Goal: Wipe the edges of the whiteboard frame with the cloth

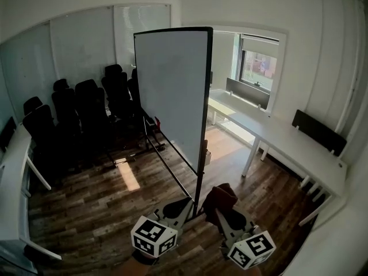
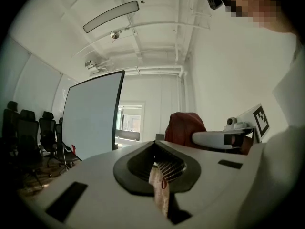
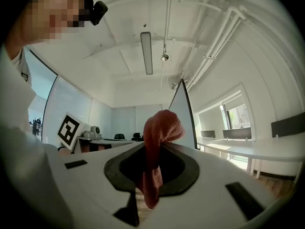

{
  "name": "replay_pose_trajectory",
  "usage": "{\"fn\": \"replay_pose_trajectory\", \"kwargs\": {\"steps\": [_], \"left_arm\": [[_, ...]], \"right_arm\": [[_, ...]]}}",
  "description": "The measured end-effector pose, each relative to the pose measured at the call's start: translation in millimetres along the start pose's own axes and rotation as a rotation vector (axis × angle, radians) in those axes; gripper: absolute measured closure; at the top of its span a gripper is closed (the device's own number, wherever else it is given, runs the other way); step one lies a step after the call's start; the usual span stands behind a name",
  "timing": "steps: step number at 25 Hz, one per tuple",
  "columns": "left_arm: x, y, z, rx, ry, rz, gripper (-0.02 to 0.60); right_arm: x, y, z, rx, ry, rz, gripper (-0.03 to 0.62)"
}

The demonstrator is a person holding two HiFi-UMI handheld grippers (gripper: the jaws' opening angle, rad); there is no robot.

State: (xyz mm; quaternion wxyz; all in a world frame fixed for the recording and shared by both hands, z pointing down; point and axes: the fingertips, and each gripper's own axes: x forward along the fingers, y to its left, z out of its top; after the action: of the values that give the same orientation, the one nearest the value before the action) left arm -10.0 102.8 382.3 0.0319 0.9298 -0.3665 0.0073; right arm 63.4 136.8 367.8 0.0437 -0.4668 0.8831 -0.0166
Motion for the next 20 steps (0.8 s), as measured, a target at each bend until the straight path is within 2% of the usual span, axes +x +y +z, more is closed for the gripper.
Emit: {"fn": "replay_pose_trajectory", "kwargs": {"steps": [10, 20], "left_arm": [[14.6, -1.4, 7.2, -0.002, 0.000, 0.088, 0.572], [48.9, 38.5, 9.5, 0.009, -0.006, 0.067, 0.572]], "right_arm": [[-6.1, -24.2, 2.5, 0.010, 0.001, 0.027, 0.542], [41.6, -46.5, -1.2, -0.001, 0.004, 0.016, 0.542]]}}
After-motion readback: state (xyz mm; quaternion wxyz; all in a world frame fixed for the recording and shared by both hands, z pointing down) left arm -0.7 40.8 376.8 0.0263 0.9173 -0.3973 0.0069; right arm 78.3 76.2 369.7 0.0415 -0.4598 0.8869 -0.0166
